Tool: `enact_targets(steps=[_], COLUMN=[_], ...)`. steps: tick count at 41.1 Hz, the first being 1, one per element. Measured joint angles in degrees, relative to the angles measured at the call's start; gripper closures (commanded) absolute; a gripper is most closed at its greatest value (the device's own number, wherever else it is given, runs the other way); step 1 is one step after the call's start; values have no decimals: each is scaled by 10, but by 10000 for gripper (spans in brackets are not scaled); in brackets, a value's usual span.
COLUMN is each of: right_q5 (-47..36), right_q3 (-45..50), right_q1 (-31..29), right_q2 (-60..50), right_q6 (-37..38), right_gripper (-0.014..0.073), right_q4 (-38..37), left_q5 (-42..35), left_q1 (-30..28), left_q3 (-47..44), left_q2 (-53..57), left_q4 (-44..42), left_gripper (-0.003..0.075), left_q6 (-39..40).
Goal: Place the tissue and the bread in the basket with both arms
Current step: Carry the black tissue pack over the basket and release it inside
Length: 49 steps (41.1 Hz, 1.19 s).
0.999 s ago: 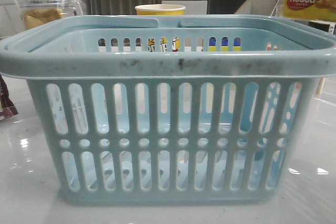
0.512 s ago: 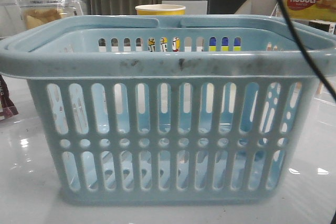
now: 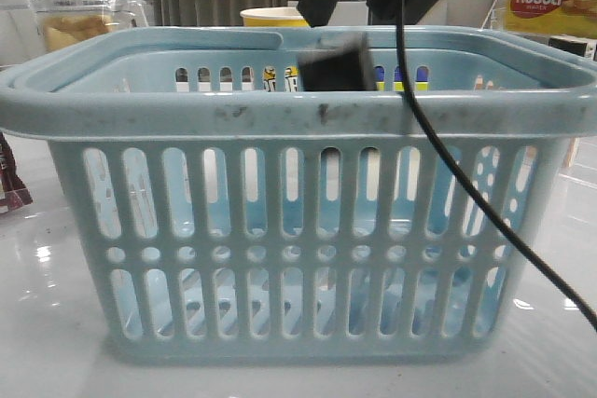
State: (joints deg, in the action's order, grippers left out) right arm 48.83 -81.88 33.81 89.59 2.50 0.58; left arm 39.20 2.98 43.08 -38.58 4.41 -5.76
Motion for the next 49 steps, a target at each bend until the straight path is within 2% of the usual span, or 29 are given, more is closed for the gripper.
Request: enact_targets(steps=[12, 32, 35, 40, 42, 49], right_q5=[5, 16, 18, 19, 19, 19], right_q3=[20, 248, 274, 301, 304, 306], right_q1=[0, 0, 0, 0, 0, 0], right_q2=[-69, -396, -431, -474, -484, -488], right_q6=[-4, -5, -5, -5, -5, -5], right_gripper=[32, 32, 32, 32, 32, 32], right_q4=[-22, -22, -22, -22, -22, -22], left_q5=[0, -1, -3, -21, -28, -38], left_q1=[0, 0, 0, 0, 0, 0], left_q3=[0, 0, 0, 0, 5, 50], left_q2=[0, 0, 0, -8, -17, -84], left_q4=[0, 0, 1, 1, 5, 28], left_gripper=[267, 265, 241, 125, 100, 95], left_q6=[0, 0, 0, 0, 0, 0])
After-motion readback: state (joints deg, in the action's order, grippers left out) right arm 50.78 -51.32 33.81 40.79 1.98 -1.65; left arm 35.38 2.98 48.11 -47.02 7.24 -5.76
